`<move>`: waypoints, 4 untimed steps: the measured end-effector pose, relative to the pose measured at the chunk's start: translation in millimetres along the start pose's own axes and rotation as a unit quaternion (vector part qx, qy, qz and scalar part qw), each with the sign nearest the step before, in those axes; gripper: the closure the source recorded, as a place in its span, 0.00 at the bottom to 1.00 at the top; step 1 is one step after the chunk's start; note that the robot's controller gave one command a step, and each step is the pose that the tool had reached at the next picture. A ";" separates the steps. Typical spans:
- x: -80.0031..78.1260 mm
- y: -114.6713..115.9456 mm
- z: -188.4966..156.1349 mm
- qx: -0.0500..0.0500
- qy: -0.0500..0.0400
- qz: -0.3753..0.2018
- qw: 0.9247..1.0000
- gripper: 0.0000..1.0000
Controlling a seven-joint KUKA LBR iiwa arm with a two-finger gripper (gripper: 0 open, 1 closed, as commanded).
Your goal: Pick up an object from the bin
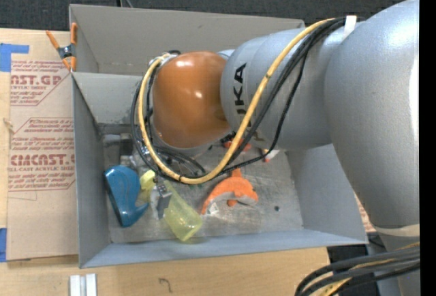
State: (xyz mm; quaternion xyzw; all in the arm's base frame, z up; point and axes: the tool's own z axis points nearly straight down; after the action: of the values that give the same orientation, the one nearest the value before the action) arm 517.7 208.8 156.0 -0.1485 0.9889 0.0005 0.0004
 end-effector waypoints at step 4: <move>32.8 -41.8 84.9 -0.001 -0.002 -0.113 0.994 0.00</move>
Offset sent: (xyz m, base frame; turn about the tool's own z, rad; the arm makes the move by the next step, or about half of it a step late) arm -0.0199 -0.0511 -0.0860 -0.2264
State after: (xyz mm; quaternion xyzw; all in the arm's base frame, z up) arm 498.7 159.3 71.1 -0.2593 0.9658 0.0013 0.0022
